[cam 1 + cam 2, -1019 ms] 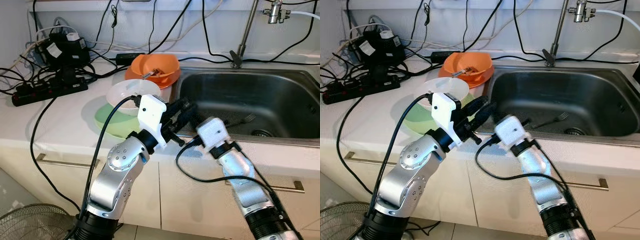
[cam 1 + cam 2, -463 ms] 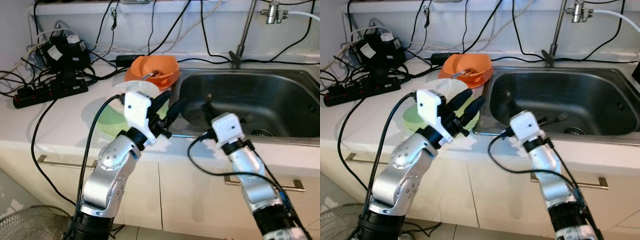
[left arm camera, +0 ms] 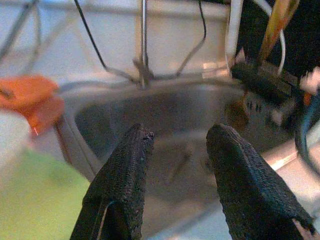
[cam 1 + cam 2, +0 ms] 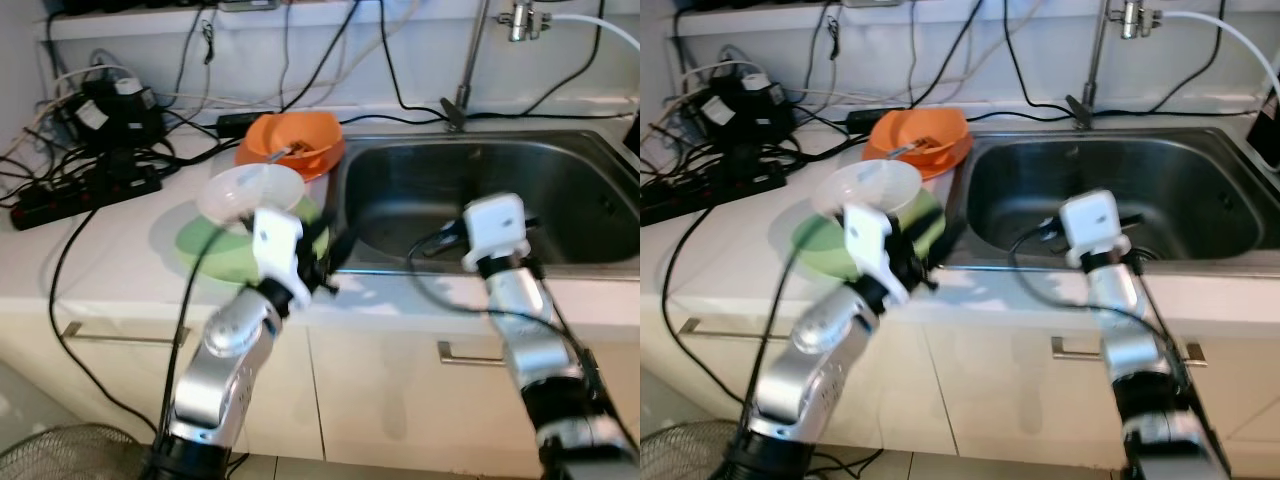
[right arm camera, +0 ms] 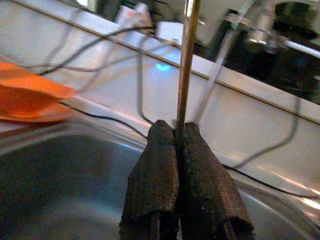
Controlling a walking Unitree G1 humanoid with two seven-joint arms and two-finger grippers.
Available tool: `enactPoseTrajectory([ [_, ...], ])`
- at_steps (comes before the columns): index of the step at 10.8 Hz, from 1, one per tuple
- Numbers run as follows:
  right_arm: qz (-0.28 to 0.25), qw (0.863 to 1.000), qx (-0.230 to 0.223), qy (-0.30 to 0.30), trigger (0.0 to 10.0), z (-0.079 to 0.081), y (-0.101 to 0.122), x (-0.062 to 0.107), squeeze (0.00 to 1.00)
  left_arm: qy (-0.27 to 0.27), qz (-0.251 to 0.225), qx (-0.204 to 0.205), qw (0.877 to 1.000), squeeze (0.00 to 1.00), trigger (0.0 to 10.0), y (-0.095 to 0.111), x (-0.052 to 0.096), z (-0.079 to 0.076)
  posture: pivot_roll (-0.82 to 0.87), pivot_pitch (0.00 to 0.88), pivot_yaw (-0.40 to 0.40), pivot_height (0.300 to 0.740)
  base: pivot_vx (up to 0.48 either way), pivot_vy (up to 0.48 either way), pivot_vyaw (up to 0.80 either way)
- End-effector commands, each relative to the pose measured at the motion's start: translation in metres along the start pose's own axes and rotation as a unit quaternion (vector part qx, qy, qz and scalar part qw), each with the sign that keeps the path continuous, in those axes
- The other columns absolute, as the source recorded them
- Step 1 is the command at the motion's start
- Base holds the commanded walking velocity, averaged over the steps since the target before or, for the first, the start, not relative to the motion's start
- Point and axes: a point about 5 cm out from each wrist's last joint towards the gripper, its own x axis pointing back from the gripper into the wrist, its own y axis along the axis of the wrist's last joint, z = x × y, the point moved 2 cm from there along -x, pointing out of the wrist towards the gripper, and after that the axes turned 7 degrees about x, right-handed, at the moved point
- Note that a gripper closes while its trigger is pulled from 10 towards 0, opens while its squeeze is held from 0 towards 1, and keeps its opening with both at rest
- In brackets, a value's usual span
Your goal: Kitchen organization
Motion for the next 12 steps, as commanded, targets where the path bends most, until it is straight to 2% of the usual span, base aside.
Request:
enactPoseTrajectory([
  [1,-0.010,1.000,0.001,-0.010,0.0,-0.004,0.004,-0.005,0.00,0.000,0.013,0.001,1.000,0.00,10.0,-0.006,0.001,0.001,-0.01,0.032,0.133,0.740,0.000,0.000,0.00],
  [3,0.002,1.000,-0.004,-0.031,0.0,-0.012,0.000,-0.013,0.00,0.007,0.047,0.004,0.999,0.00,10.0,-0.026,0.009,0.007,0.00,0.034,0.141,0.740,0.000,0.000,0.00],
  [6,0.011,0.998,-0.019,-0.051,0.0,-0.016,0.001,-0.028,0.00,-0.017,0.086,0.011,0.996,0.00,10.0,-0.043,0.016,0.003,0.01,0.039,0.139,0.740,0.000,0.000,0.00],
  [7,0.012,0.998,-0.022,-0.051,3.0,-0.016,0.002,-0.031,0.00,-0.023,0.089,0.013,0.996,0.00,10.0,-0.044,0.017,0.001,0.01,0.043,0.136,0.740,0.000,0.000,0.00],
  [8,0.017,0.998,-0.025,-0.052,10.0,-0.016,0.001,-0.034,0.00,-0.035,0.090,0.013,0.995,0.00,10.0,-0.044,0.018,-0.003,0.01,0.048,0.136,0.740,0.000,0.000,0.00],
  [12,0.037,0.997,-0.035,-0.053,10.0,-0.012,-0.004,-0.037,0.00,-0.051,0.095,0.011,0.994,0.00,10.0,-0.042,0.012,-0.005,0.01,0.048,0.143,0.740,0.000,0.000,0.00],
])
